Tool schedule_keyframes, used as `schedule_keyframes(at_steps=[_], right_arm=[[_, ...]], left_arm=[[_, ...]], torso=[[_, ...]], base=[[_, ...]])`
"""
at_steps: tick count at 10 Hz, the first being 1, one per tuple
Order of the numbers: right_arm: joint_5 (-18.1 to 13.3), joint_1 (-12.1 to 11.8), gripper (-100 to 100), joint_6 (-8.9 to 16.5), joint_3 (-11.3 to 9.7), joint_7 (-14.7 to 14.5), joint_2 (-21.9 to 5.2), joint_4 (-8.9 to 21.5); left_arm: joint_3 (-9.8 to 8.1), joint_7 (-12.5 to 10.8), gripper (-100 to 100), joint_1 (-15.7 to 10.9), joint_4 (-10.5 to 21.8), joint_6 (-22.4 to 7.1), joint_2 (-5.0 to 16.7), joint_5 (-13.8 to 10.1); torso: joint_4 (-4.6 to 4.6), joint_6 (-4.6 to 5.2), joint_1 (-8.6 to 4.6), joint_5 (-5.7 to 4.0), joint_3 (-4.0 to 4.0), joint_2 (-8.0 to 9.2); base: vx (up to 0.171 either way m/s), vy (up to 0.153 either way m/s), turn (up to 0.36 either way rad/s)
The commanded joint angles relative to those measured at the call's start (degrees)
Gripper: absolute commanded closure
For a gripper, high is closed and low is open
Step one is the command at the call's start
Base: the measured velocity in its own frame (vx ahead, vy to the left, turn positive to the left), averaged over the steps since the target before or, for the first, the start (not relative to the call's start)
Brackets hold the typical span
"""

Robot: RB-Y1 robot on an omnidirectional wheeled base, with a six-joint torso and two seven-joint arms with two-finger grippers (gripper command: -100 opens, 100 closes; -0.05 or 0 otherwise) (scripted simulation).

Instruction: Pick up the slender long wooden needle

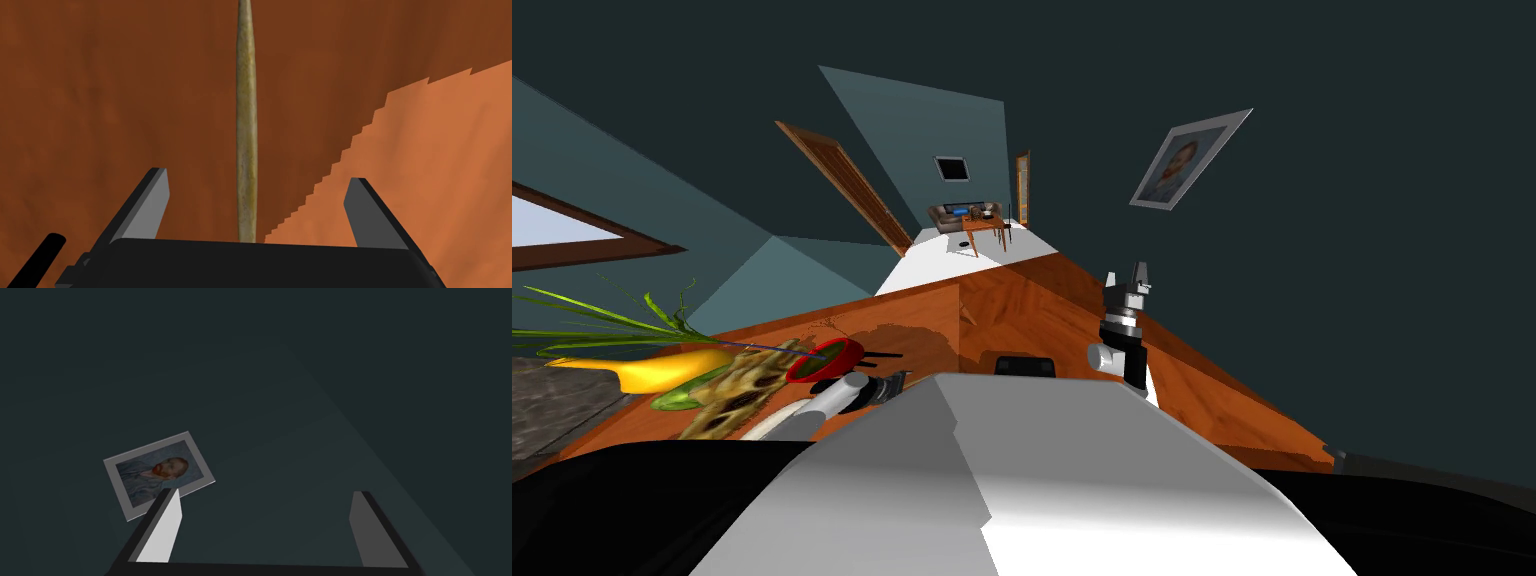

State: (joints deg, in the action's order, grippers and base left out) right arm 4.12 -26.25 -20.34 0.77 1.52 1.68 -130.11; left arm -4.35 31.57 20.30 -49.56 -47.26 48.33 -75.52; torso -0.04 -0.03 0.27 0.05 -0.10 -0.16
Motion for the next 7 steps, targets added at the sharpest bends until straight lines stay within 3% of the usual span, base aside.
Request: schedule_keyframes(at_steps=[1,3,4,5,6,7], right_arm=[[0.00,0.00,0,0.00,0.00,0.00,0.00,0.00],[0.00,0.00,0,0.00,0.00,0.00,0.00,0.00],[0.00,0.00,0,0.00,0.00,0.00,0.00,0.00],[0.00,0.00,0,0.00,0.00,0.00,0.00,0.00],[0.00,0.00,0,0.00,-0.01,0.00,0.01,0.00],[0.00,0.01,0,0.00,0.00,0.00,0.01,0.00]], left_arm=[[0.09,0.71,-100,-0.95,2.25,-0.87,0.02,-0.73],[0.47,0.03,-100,-1.16,4.07,-2.45,-0.03,-1.42],[0.33,0.05,-100,-0.91,3.16,-1.95,0.09,-1.18],[0.34,-0.02,0,-0.92,3.26,-2.14,0.12,-1.22],[0.59,-0.53,-100,-1.81,4.03,-0.83,-1.79,0.53],[0.68,-0.74,-100,-2.17,4.34,-0.31,-2.56,1.23]], torso=[[0.00,0.00,0.00,0.00,0.00,0.00],[0.03,-0.01,-0.04,0.00,0.07,0.13],[0.03,-0.01,0.16,0.03,0.09,0.15],[0.04,-0.01,-0.02,0.02,0.10,0.17],[0.04,-0.01,-0.22,-0.04,0.10,0.18],[0.04,0.00,-0.18,-0.02,0.10,0.18]], base=[[0.022,0.074,-0.022],[0.007,0.104,-0.027],[0.002,0.073,-0.016],[0.001,0.012,-0.001],[0.001,0.043,-0.024],[-0.013,0.066,-0.030]])
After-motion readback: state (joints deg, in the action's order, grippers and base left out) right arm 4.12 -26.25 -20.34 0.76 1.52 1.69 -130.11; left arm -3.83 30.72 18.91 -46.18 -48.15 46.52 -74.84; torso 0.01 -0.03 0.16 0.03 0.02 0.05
